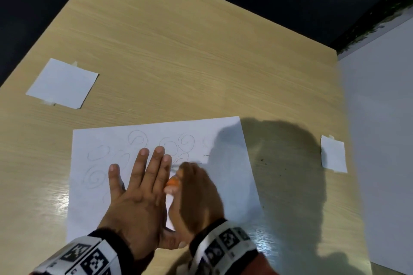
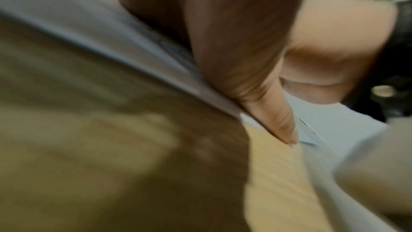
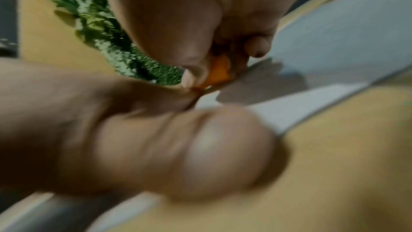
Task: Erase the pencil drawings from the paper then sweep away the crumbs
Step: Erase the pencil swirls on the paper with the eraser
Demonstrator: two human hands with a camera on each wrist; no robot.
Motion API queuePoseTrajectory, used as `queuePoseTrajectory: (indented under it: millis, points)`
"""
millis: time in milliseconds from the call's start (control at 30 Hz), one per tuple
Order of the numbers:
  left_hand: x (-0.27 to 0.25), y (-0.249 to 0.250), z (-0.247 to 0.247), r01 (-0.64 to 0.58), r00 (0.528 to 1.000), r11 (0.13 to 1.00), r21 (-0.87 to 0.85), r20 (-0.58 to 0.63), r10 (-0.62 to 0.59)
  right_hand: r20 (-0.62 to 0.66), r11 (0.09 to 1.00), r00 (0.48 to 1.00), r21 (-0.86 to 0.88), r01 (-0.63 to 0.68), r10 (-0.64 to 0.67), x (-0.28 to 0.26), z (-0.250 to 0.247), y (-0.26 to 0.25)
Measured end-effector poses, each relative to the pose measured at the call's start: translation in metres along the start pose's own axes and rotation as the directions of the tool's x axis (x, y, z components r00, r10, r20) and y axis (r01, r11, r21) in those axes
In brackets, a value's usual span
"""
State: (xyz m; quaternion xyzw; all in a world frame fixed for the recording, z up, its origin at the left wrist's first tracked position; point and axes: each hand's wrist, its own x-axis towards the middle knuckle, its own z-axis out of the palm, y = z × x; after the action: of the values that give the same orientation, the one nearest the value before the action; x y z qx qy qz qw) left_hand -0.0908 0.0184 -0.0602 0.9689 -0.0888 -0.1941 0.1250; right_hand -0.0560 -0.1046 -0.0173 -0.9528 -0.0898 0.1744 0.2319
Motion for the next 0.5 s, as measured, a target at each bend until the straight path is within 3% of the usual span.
queuePoseTrajectory:
  millis: [67, 167, 233, 333, 400, 500]
  points:
    - [0.0, -0.002, -0.001, 0.009, 1.0, 1.0, -0.002, 0.011, -0.009, -0.092, 0.992, 0.989, -0.044, -0.117, 0.113, 0.023, -0.016, 0.022]
    - [0.0, -0.002, 0.001, 0.001, 1.0, 1.0, -0.004, 0.018, -0.001, -0.2, 0.943, 0.932, -0.079, -0.323, 0.302, 0.044, -0.049, 0.061]
    - [-0.001, -0.002, 0.0, 0.011, 1.0, 1.0, -0.004, 0.017, -0.01, -0.182, 0.952, 0.941, -0.06, -0.301, 0.286, 0.038, -0.049, 0.05]
    - [-0.001, -0.002, 0.0, 0.005, 1.0, 1.0, -0.008, 0.01, -0.005, -0.028, 0.996, 0.995, -0.007, -0.092, 0.091, 0.016, -0.019, 0.005]
    - [-0.001, -0.002, 0.0, -0.001, 1.0, 1.0, 0.003, 0.004, 0.001, -0.035, 0.999, 0.999, -0.035, 0.0, -0.001, 0.012, -0.008, -0.001]
    - [-0.001, -0.002, 0.0, -0.006, 1.0, 1.0, 0.001, 0.009, 0.006, -0.153, 0.987, 0.981, -0.091, -0.135, 0.12, 0.034, -0.021, 0.03]
